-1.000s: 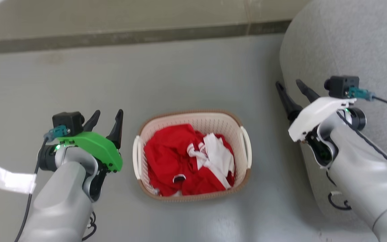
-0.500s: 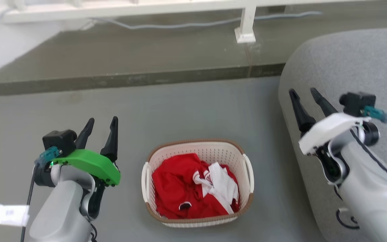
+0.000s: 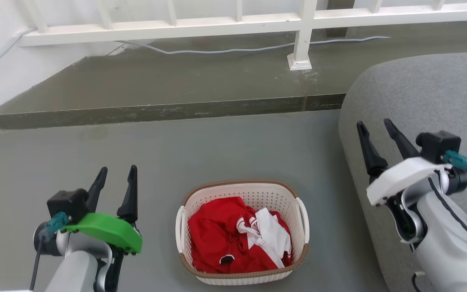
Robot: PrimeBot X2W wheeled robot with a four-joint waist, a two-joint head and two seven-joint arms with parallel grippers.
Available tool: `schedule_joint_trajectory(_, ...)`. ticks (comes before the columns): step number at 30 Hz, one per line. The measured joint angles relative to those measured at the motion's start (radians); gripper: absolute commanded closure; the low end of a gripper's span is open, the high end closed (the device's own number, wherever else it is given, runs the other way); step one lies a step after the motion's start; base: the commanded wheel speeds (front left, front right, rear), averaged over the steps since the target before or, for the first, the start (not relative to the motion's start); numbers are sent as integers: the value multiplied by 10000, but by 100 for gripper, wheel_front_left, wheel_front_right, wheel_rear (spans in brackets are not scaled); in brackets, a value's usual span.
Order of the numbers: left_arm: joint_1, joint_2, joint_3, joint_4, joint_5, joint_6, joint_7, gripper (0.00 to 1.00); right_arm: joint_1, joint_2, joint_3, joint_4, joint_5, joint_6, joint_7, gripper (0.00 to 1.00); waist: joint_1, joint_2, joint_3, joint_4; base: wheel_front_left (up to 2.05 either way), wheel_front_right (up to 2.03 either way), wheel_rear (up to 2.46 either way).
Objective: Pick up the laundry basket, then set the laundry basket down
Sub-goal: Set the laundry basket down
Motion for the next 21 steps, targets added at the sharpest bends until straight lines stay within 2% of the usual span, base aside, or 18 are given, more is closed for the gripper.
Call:
schedule_joint_trajectory(5,347,-67,196,-458,376,0,0,0,456,4,-255,-330,-209,-82,0,0,0,0,8,-15,0,0,0)
schedule_joint_trajectory(21,972,-320,629,-1243,915,-27,0,0,1196,265,-740,-869,-736,-54,0,0,0,0,142,-105,0,0,0)
